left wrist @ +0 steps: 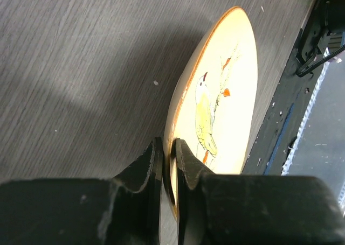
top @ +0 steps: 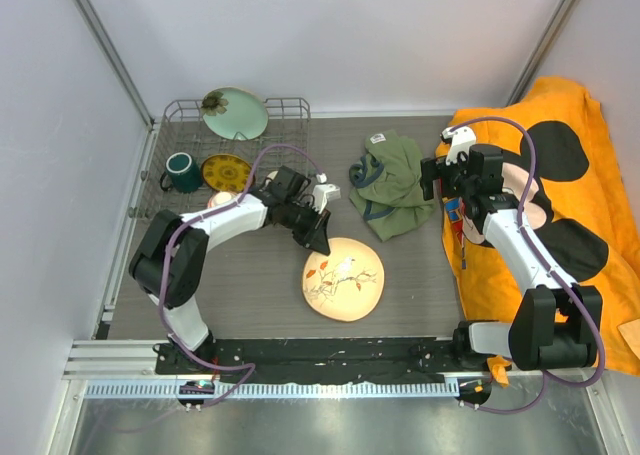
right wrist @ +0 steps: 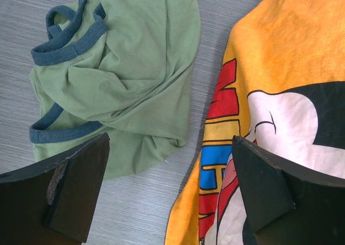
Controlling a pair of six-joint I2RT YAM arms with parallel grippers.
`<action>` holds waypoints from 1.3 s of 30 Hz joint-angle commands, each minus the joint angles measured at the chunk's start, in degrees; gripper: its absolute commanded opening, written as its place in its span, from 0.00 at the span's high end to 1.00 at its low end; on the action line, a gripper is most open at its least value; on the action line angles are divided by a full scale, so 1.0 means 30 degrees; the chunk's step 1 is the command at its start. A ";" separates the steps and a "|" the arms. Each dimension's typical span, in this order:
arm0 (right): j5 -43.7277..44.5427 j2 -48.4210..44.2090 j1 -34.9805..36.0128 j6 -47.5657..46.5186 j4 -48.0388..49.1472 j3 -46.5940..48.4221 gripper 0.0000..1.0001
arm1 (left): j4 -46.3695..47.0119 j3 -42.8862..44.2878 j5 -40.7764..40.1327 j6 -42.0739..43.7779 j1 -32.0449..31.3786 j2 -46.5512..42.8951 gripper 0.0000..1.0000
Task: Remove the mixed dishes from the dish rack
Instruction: Place the plate at the center of the board.
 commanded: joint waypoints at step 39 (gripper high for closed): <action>-0.0348 -0.0190 -0.0030 -0.0230 0.0728 0.0110 0.00 | 0.3077 -0.1077 -0.5086 0.2582 -0.0078 0.0804 0.55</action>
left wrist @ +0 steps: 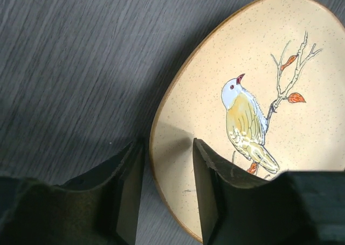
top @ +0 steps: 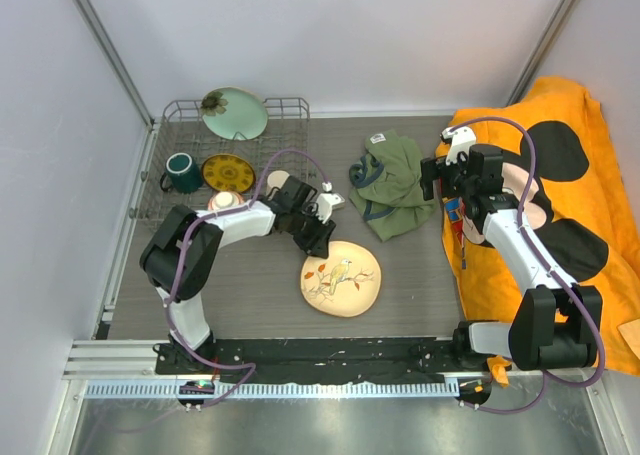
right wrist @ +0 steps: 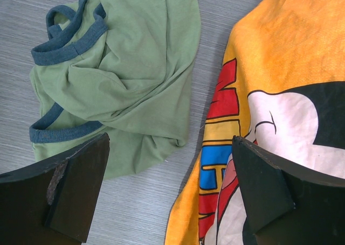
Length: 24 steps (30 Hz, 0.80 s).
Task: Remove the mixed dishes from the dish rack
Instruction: Place the plate at the center of the board, then pick up the plate from the dish rack.
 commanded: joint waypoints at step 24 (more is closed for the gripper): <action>-0.0392 -0.0189 -0.0030 -0.0354 0.0589 0.0228 0.00 | -0.3144 0.2740 -0.2547 0.3031 0.0352 -0.8930 0.31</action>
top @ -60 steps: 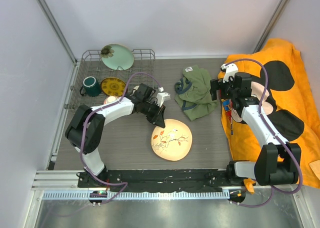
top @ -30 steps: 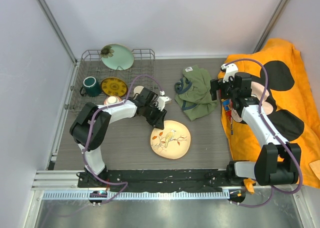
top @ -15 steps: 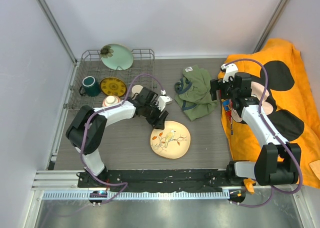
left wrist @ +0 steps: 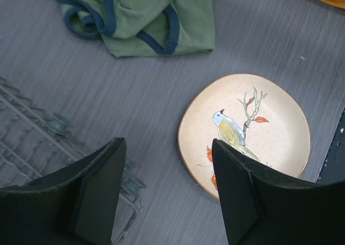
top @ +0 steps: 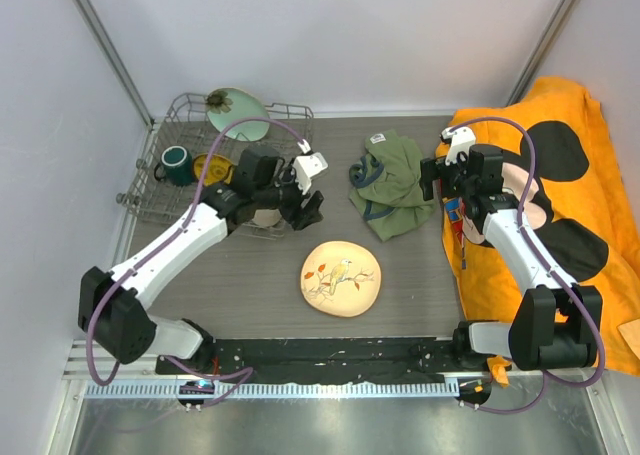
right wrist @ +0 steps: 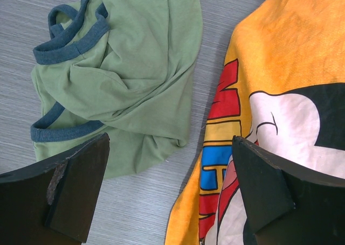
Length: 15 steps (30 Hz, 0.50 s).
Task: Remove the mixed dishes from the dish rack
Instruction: Pick up the plate from the dish rack.
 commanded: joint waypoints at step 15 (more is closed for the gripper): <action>-0.0451 -0.0365 -0.0030 -0.0340 0.0450 0.0228 0.00 | 0.1967 0.3965 -0.4569 0.4534 0.4418 0.1093 0.30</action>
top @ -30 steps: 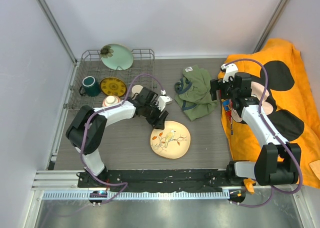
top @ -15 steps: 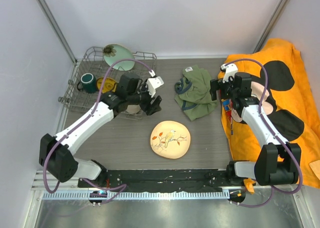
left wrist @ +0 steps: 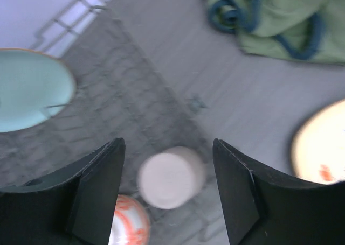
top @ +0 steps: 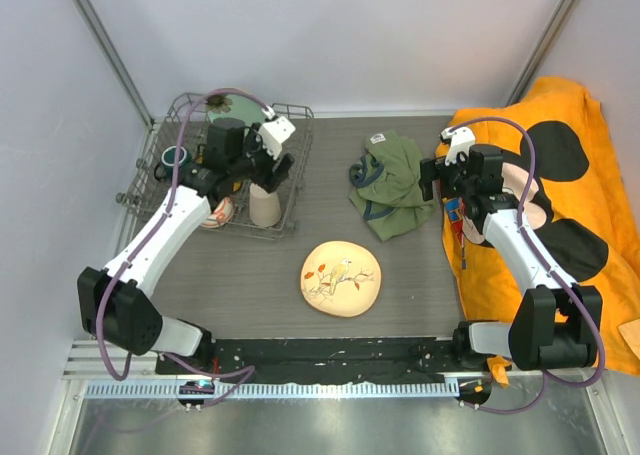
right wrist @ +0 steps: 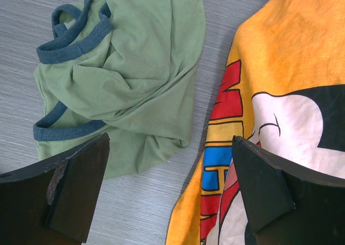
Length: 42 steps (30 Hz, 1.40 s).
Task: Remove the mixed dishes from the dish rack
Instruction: Pick up the plate from the dish rack.
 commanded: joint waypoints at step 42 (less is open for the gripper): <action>-0.0342 0.1568 -0.0030 -0.0736 -0.0005 0.0755 0.00 | -0.5041 2.1037 -0.5175 2.5087 0.3947 1.8718 0.33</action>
